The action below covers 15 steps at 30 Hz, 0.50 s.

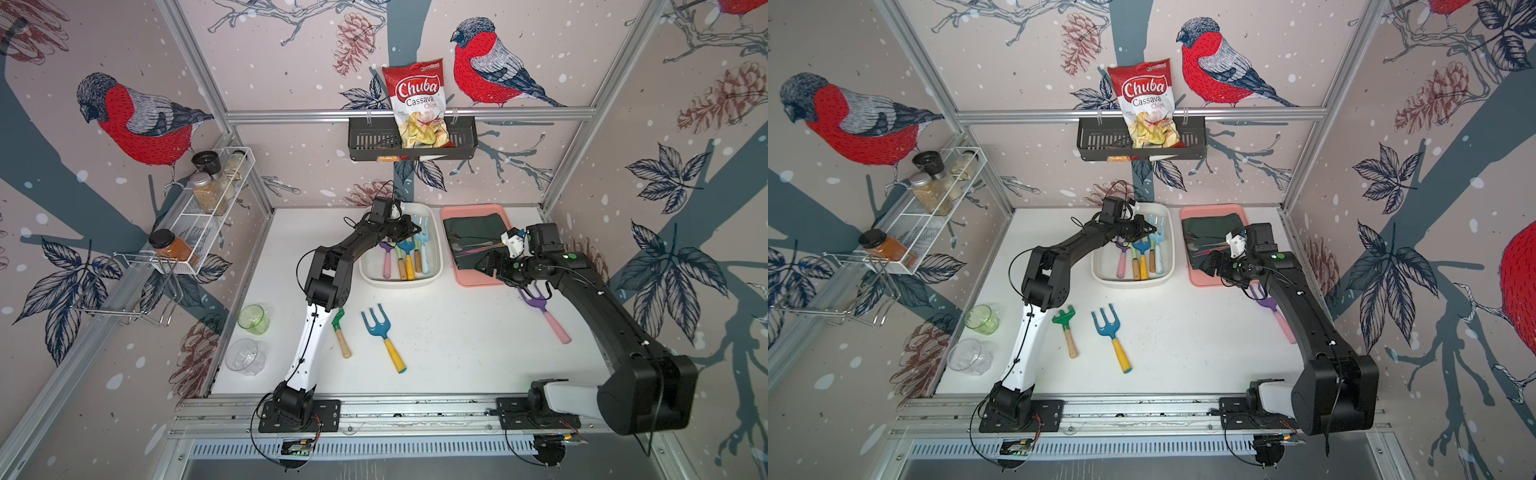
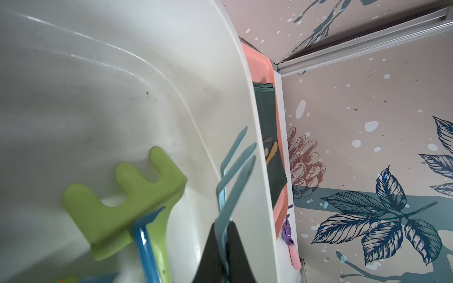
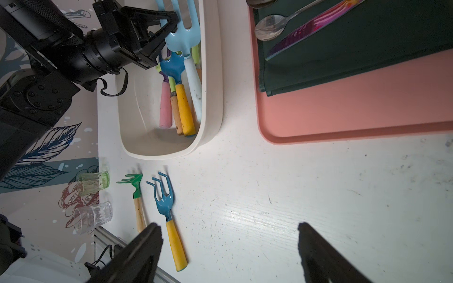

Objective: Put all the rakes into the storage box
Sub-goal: Pick up the rake at the center of the board, then place the rake in the storage box.

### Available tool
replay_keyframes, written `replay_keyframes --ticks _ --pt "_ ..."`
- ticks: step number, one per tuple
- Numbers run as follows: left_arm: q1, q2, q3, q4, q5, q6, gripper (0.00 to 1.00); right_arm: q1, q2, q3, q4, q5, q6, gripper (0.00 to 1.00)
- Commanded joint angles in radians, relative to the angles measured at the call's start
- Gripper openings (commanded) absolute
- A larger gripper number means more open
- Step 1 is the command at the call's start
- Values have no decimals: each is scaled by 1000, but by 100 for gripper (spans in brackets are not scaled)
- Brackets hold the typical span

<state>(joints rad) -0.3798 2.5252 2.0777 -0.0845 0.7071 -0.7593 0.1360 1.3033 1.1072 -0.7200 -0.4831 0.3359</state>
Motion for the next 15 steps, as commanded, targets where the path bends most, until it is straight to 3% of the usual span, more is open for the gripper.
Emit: replay_keyframes --ticks 1,15 --pt "2 14 21 5 9 8 0 -5 -4 -9 -16 -18 -25 89" --pt "-2 46 39 -10 -4 8 3 -22 -6 -17 -20 -11 -28 89"
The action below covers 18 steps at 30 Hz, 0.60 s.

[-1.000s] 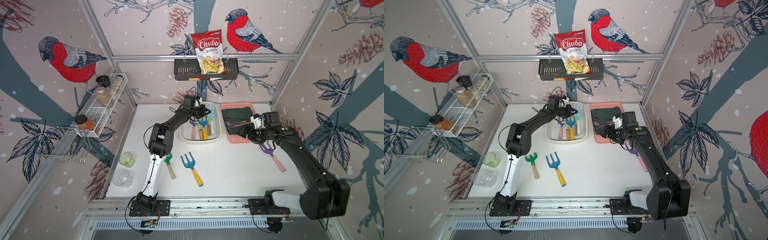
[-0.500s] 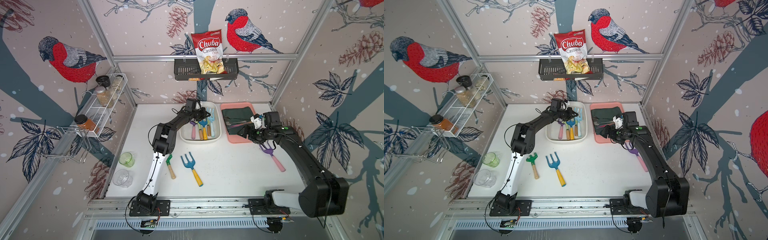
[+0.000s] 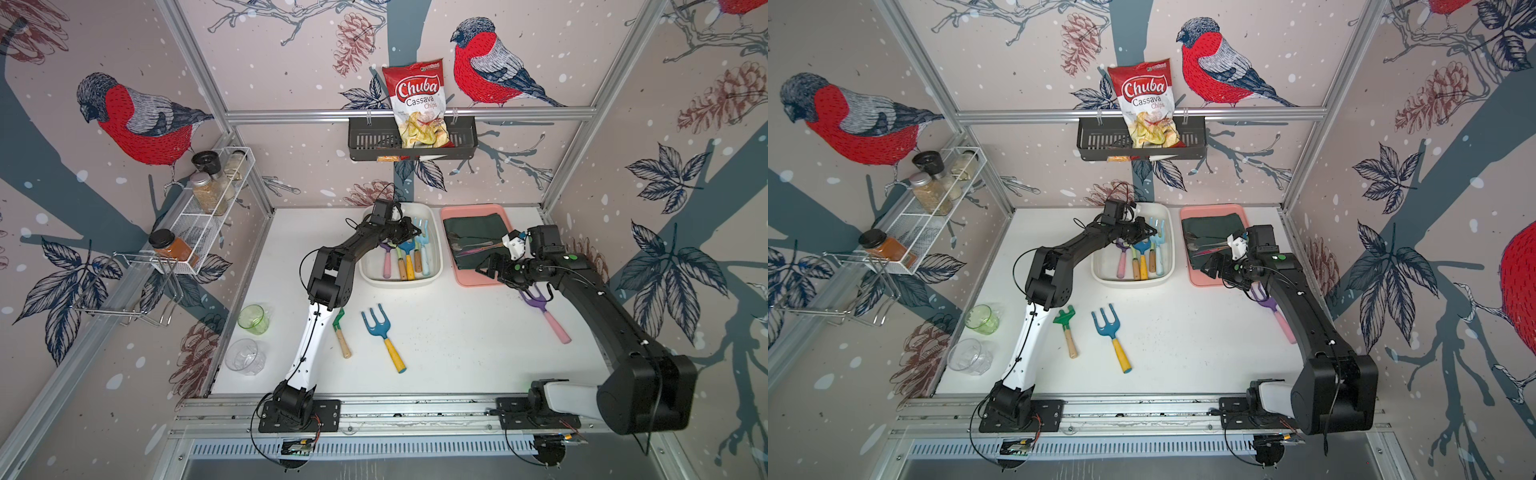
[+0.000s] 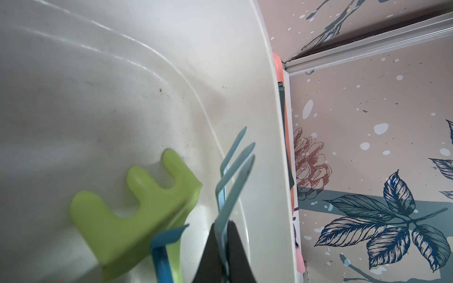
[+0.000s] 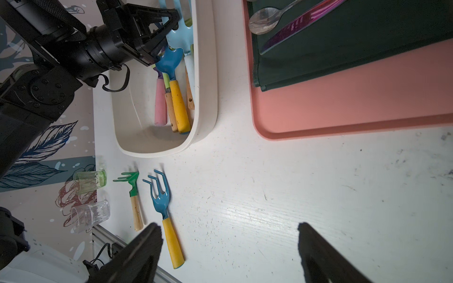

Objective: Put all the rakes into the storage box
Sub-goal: Place the rake in the storage box.

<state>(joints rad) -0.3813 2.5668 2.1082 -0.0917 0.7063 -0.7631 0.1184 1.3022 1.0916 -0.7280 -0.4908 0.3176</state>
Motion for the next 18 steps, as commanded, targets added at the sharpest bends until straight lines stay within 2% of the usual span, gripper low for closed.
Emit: replay_keyframes --ticks 1,18 --pt "-1 4 9 -6 -5 14 4 -6 -4 -3 -14 -2 -9 89" --pt "-16 6 29 -52 -35 36 16 -25 -10 -14 -20 -4 -16 89"
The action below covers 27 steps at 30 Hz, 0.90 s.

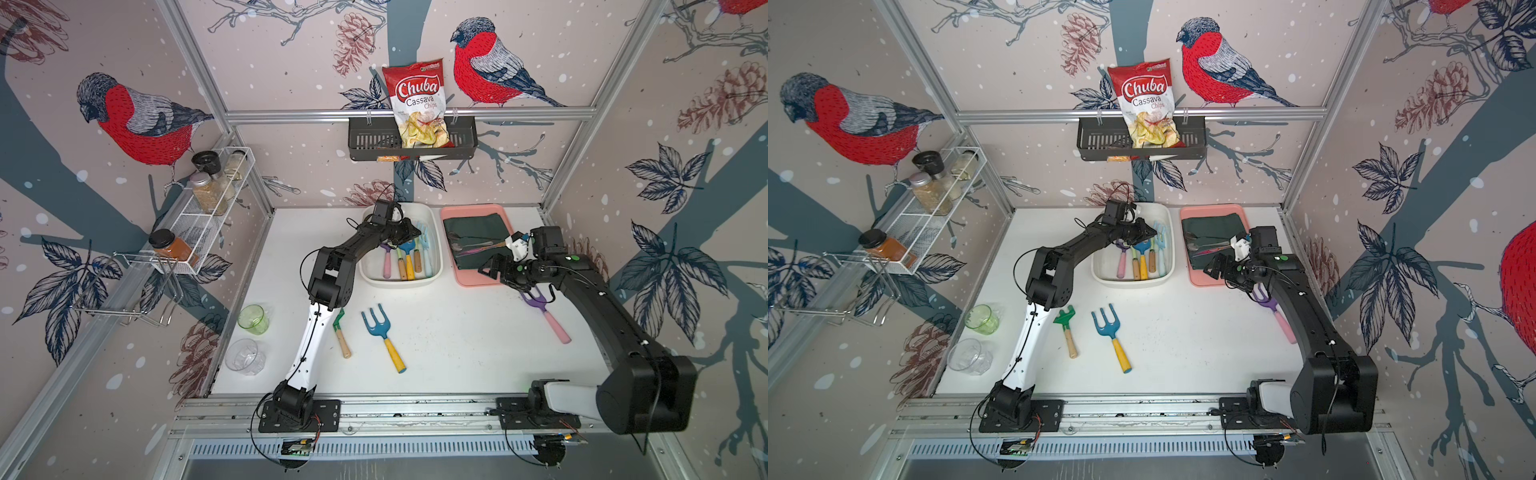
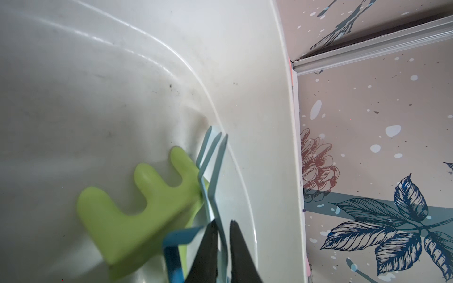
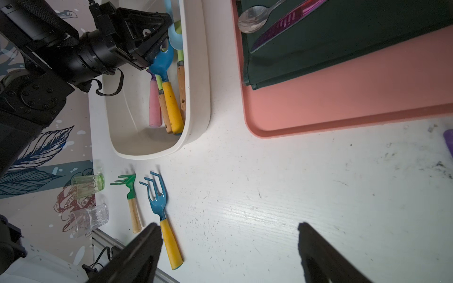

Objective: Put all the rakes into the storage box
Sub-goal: Place the rake in the storage box.

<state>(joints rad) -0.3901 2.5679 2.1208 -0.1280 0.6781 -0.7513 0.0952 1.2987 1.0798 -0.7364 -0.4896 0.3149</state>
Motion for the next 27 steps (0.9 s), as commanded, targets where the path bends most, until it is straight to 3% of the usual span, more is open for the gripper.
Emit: replay_keyframes --ticks 1,5,10,17,21,27 --pt "-7 9 22 -19 -6 24 16 -3 -6 -3 -12 -4 -13 89" --pt "-9 7 30 -34 -13 28 25 -4 -11 -3 -15 26 -13 89" --pt "-8 -19 22 -57 -31 40 43 -7 10 0 -49 141 -3 89" --pt "-9 -90 -54 -52 -49 50 68 -34 53 -16 -98 442 69 92" --pt "-10 -137 -107 -26 -48 46 72 -68 55 -75 -52 661 155 100" --pt "-18 -179 -138 -28 -30 47 76 -208 18 -197 114 655 256 100"
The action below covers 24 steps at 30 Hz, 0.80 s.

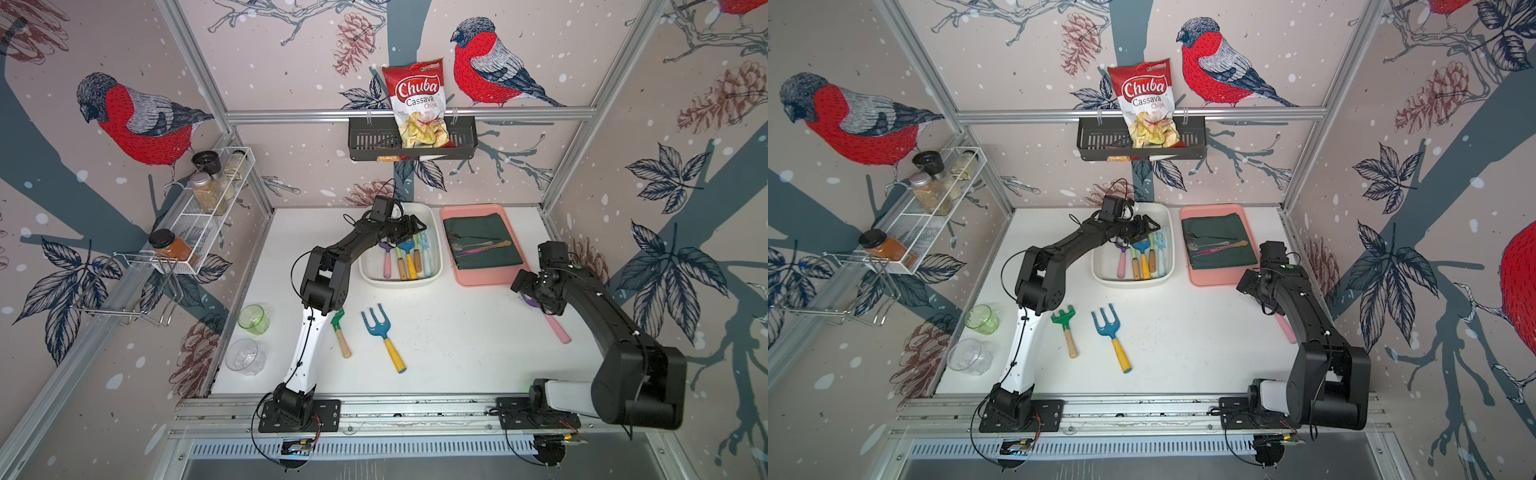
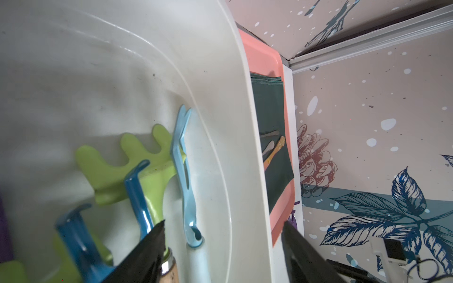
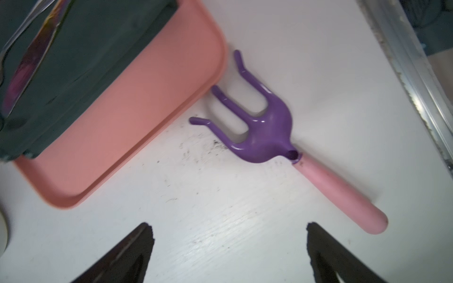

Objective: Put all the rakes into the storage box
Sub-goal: Place the rake in the storage box, then pick up the rake at the center of the board.

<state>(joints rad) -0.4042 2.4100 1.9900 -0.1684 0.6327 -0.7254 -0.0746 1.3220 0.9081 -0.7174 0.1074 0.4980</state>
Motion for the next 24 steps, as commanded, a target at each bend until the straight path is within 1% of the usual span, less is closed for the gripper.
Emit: replay_keyframes --ticks 1,3,6,12,18,24 --pt "-5 -27 -12 11 17 22 76 -62 0 -36 112 68 78 100" --pt "-8 -40 -29 13 18 23 76 -108 15 -52 143 68 79 100" --pt "-12 -59 -50 20 16 19 77 -188 54 -61 186 -3 75 100" --pt "-22 -82 -68 30 19 7 77 -305 118 -85 238 -74 52 100" --pt "-24 -98 -74 27 14 7 77 -320 107 -145 258 -94 70 100" --pt "-24 -104 -74 26 18 7 77 -313 42 -228 253 -133 81 100"
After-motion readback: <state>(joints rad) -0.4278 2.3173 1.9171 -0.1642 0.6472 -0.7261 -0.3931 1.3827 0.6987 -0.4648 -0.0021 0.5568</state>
